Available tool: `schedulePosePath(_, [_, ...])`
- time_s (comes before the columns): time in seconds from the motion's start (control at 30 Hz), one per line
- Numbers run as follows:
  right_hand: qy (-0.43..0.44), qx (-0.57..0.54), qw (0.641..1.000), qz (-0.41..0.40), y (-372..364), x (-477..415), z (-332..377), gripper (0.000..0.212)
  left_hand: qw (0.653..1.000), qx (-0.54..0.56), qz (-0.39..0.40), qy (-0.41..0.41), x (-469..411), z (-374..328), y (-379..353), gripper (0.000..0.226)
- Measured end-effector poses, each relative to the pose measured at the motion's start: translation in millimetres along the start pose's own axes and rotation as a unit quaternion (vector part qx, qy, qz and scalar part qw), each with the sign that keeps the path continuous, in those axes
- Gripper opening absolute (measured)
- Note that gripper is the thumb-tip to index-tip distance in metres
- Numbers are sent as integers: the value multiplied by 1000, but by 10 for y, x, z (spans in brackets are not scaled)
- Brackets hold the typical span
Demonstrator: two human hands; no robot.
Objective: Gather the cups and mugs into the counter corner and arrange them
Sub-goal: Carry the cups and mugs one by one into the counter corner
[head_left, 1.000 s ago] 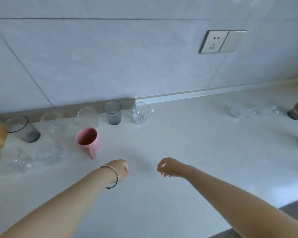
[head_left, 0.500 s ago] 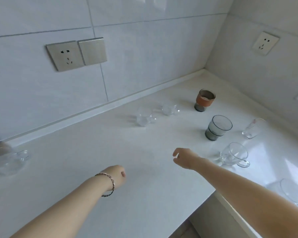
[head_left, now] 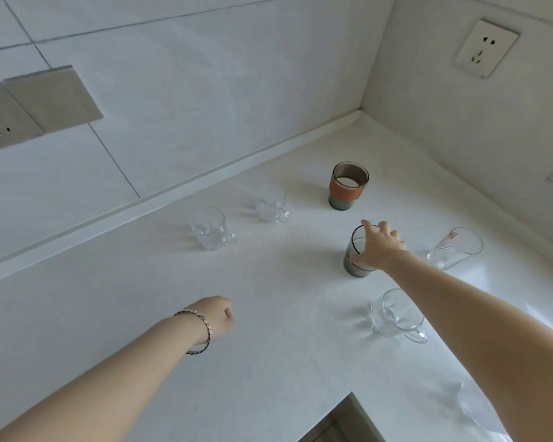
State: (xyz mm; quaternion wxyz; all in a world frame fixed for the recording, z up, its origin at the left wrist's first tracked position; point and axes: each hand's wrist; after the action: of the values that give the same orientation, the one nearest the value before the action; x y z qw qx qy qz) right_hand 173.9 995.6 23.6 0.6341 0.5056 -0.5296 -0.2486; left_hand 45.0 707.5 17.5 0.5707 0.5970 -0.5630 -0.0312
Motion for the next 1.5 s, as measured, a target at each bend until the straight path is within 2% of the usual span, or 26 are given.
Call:
schedulePosePath(0.07, [1,-30,999,12,5,-22,-18,85,1000,9,4,10,11,47,-13,13])
schedulePosePath(0.17, [24,-3,1000,-8,37,42,28,79,1000,25,2,17,57,169,-81,16])
schedulePosePath(0.3, [154,116,979,-60,-2,328,386,82,998,48,11,38,210,395,-176,10])
schedulePosePath(0.5, [271,57,961,-7,-142,1078,1266,83,990,91,-19,103,603,917,-253,11])
schedulePosePath(0.7, [397,102,912,26,-443,2085,2270,83,970,157,-69,174,1321,1740,-496,13])
schedulePosePath(0.83, [466,147,872,15,-690,2857,2990,84,948,208,-102,217,2016,2428,-721,33])
schedulePosePath(1.03, [500,157,851,32,-1216,3986,4010,85,928,231,-121,268,3080,3560,-1116,38])
schedulePosePath(1.2, [505,152,848,46,-1697,4805,4810,84,922,236,-117,284,3759,4383,-1330,12])
schedulePosePath(1.33, [485,116,865,56,-1957,5218,5331,86,915,252,-116,293,4106,4812,-1439,10])
schedulePosePath(1.5, [483,121,867,24,-2123,5441,5752,83,912,269,-130,282,4227,5045,-1520,11])
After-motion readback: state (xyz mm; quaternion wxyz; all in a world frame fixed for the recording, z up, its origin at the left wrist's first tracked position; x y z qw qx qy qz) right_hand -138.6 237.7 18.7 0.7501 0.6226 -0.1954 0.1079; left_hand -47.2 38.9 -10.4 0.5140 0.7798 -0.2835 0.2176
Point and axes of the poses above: each hand's wrist, its own x-axis away from the middle knuckle, its own y-axis out of the back of the hand, z = x × y, and after that the axes turned 12 degrees about -y, right-handed
